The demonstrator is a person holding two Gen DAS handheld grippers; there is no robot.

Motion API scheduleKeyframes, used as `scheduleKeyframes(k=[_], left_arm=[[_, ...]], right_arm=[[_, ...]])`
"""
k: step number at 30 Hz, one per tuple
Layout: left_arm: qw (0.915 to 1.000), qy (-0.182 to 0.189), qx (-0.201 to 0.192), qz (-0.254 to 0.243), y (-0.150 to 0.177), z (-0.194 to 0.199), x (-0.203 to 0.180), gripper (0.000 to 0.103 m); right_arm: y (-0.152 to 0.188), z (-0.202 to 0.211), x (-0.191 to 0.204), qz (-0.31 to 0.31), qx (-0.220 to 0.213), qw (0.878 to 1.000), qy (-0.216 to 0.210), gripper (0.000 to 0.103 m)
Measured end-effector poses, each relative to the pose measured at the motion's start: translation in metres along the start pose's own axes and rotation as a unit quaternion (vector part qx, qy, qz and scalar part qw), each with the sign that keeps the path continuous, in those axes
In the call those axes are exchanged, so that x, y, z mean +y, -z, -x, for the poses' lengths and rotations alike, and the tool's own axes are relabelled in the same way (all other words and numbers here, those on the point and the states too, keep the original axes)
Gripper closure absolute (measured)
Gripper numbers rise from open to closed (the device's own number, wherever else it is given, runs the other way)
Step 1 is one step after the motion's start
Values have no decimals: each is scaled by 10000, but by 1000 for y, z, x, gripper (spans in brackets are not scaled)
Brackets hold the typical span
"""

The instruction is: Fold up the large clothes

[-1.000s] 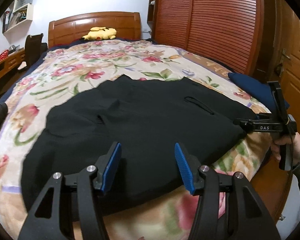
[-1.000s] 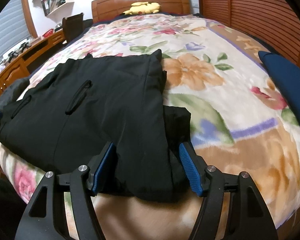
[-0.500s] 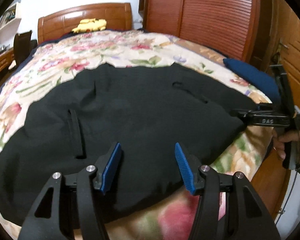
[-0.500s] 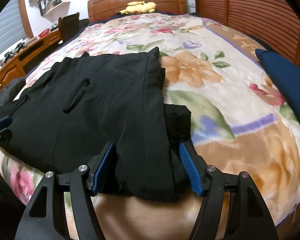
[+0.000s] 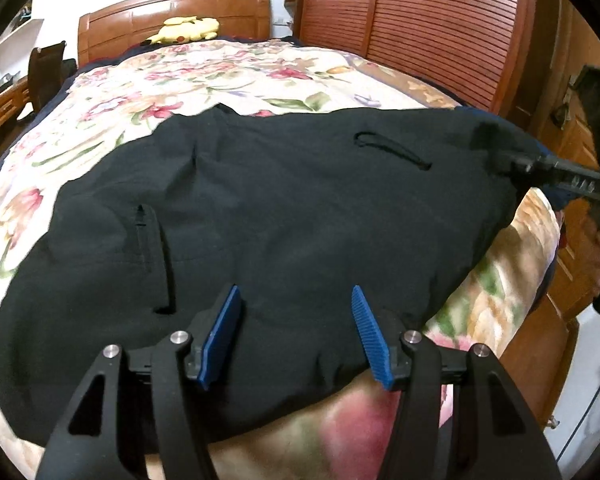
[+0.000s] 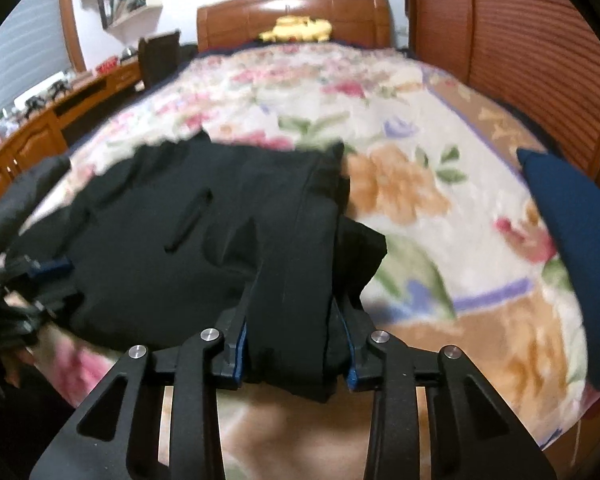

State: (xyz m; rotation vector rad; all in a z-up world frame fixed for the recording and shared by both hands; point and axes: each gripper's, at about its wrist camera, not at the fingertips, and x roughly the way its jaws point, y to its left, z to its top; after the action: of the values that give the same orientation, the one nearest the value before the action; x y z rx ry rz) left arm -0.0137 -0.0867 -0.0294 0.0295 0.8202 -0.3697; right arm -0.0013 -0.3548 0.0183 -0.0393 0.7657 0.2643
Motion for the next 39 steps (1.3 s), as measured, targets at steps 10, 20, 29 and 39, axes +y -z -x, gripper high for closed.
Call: scheduleKeyframes(k=[10,20,29,39], left_arm=[[9974,-161,-602,357,4,58,45,46],[9915,-406,-1063,624,22,113,95,46],[9859,-719,-1268,828,41,145,126,46],[9850,-813,-1251,868,49,152,136,46]], right_arm=[[-52,32,62,600,-493,9968,-191,71],[-83,29,168,1420,-711,9851,-666,72],[-75,1,265,1872,-563,9703,-1426,72],[-47,-46,290,1631,371,9646,-2037,56]])
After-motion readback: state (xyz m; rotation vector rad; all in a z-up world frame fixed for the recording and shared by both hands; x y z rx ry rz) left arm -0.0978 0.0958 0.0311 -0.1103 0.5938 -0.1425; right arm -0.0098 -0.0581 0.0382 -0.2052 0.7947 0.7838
